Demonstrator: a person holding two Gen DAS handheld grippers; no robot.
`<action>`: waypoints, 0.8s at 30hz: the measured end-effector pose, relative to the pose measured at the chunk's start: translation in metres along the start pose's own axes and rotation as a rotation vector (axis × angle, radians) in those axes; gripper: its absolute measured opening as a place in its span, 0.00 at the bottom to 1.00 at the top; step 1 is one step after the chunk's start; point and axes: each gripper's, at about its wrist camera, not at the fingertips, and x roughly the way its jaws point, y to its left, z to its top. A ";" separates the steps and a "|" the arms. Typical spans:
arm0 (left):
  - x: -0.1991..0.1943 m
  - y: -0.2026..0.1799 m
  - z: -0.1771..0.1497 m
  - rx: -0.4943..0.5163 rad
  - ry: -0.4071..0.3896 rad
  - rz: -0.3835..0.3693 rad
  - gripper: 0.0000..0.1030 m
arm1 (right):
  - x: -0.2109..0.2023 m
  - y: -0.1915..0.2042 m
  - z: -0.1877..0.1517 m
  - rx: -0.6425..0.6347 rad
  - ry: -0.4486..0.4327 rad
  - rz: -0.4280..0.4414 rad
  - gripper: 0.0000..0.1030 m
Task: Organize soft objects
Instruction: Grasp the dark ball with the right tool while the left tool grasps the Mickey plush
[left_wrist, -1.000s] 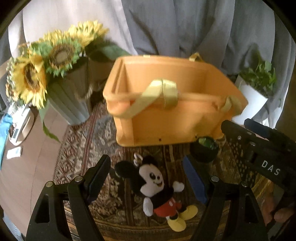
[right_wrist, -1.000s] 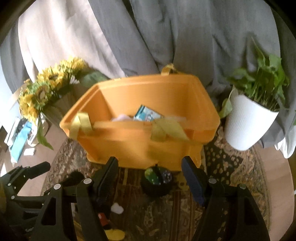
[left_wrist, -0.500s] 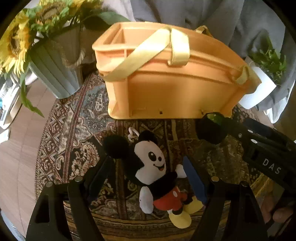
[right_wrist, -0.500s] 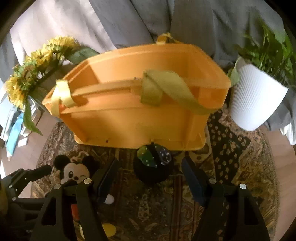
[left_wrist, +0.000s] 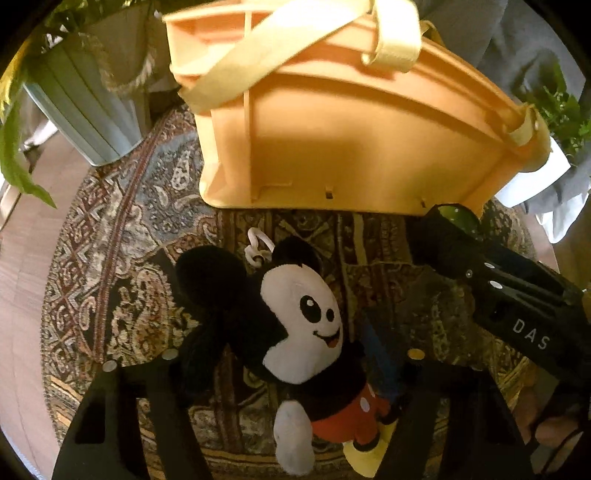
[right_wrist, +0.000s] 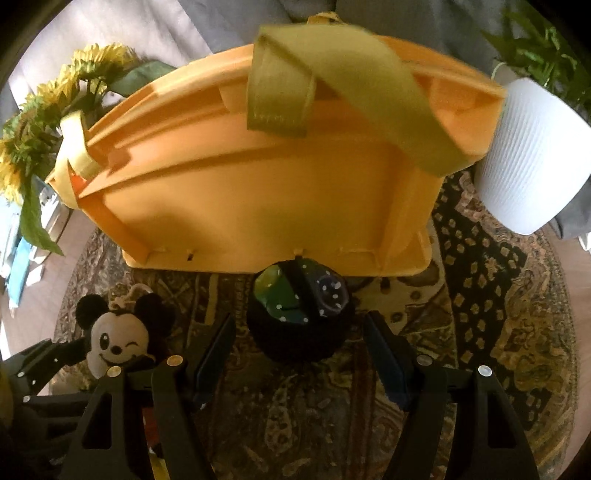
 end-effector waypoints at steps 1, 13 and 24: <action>0.001 0.000 0.000 -0.003 -0.002 0.004 0.58 | 0.003 0.000 0.000 -0.003 0.003 -0.003 0.70; 0.004 0.004 -0.003 -0.026 -0.032 0.003 0.54 | 0.013 0.005 0.002 -0.013 -0.035 -0.001 0.62; -0.026 0.000 -0.013 -0.019 -0.100 0.008 0.53 | -0.022 0.006 -0.008 -0.013 -0.087 0.002 0.62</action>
